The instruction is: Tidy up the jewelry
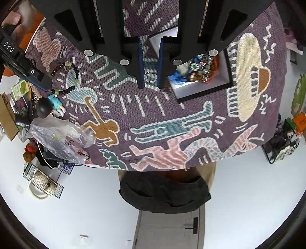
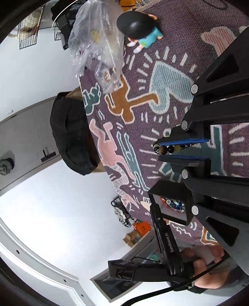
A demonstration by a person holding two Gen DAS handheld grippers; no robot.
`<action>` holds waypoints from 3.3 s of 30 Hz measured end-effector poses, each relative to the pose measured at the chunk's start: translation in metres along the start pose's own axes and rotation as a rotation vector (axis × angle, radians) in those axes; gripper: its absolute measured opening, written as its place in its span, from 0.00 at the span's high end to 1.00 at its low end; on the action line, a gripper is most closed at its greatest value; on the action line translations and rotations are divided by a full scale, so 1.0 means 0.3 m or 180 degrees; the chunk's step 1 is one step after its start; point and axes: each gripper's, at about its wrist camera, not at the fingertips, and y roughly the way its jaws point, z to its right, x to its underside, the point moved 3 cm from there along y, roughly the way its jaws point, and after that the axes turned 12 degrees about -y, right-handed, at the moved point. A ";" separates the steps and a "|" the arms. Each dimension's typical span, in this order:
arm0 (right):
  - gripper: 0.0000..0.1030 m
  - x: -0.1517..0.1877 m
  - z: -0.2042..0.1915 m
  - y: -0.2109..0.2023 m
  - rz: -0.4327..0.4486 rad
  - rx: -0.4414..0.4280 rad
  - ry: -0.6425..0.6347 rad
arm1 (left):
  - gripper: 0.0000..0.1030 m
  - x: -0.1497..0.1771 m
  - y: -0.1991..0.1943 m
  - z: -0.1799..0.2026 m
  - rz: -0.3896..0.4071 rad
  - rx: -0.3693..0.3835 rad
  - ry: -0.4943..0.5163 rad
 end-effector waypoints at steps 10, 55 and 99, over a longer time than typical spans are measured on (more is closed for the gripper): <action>0.90 -0.037 -0.130 0.045 -0.0035 -0.0072 -0.0200 | 0.87 0.023 -0.006 -0.118 -0.0016 0.0029 -0.0167; 0.33 -0.103 -0.452 0.300 -0.0555 -0.0225 -0.0454 | 0.16 0.064 -0.289 -0.559 0.0676 0.0050 -0.0988; 0.00 -0.027 -0.294 -0.226 -0.0092 0.0177 -0.0721 | 0.00 0.227 -0.585 -0.156 0.1129 0.0071 -0.0142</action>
